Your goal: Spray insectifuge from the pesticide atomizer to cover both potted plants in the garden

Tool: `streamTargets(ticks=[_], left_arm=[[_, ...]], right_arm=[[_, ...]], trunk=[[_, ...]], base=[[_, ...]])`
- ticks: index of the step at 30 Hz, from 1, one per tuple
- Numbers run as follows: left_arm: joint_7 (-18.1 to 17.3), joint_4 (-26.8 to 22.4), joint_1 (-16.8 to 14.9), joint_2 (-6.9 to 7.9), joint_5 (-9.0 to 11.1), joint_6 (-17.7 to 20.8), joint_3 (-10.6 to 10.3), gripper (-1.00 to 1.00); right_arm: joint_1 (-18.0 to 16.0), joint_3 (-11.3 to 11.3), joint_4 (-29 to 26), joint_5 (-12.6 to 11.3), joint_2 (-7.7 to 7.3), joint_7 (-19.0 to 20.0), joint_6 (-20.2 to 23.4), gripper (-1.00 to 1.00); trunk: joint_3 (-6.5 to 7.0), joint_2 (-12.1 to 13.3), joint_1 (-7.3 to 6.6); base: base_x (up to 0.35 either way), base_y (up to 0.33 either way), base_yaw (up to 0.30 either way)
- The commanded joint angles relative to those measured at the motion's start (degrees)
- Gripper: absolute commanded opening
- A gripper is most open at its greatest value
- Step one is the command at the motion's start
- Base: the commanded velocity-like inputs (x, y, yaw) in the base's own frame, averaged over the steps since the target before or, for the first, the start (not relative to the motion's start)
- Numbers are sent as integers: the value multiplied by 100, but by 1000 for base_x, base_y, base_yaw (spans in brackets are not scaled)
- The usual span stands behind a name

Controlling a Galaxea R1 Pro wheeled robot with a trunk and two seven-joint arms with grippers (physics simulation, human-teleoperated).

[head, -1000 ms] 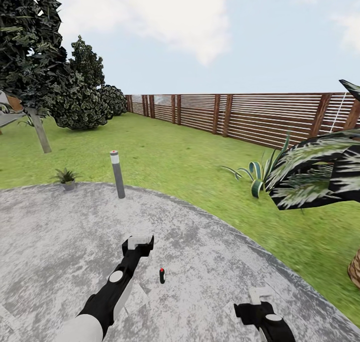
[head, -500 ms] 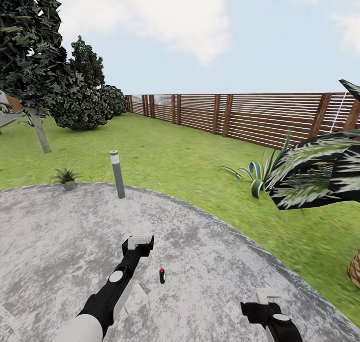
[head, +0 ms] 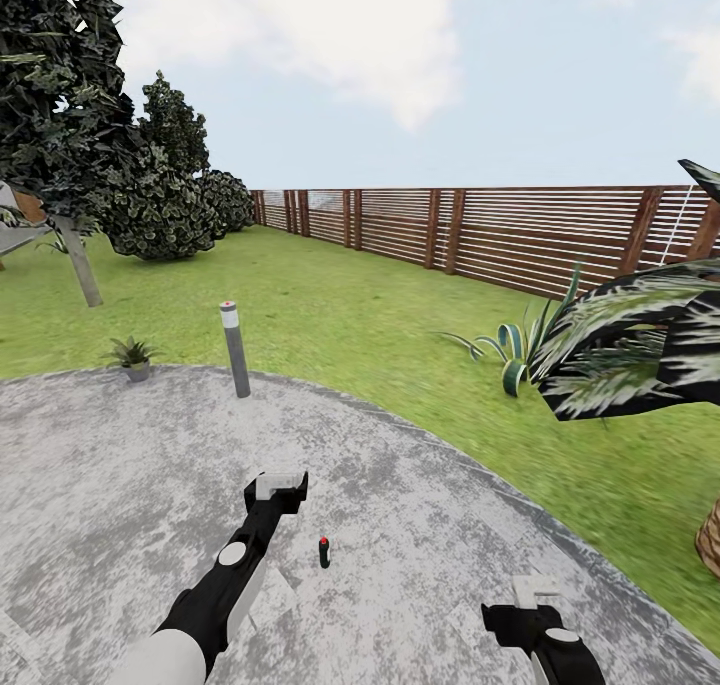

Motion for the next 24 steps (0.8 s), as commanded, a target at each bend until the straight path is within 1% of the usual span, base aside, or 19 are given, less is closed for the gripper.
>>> streamTargets(ticks=[1,14,24], left_arm=[[-1,4,-4,2,24,-18,-12,100],[-1,4,-4,1,24,-18,-12,100],[-1,12,-4,1,24,-17,-12,100]], right_arm=[[-2,1,-7,53,0,5,34,100],[-2,-2,-8,46,-1,11,34,100],[-2,1,-5,45,0,13,34,100]], trunk=[[-6,-3,0],[-18,-3,0],[-281,-404,219]], base=[[0,0,0],[0,0,0],[0,0,0]])
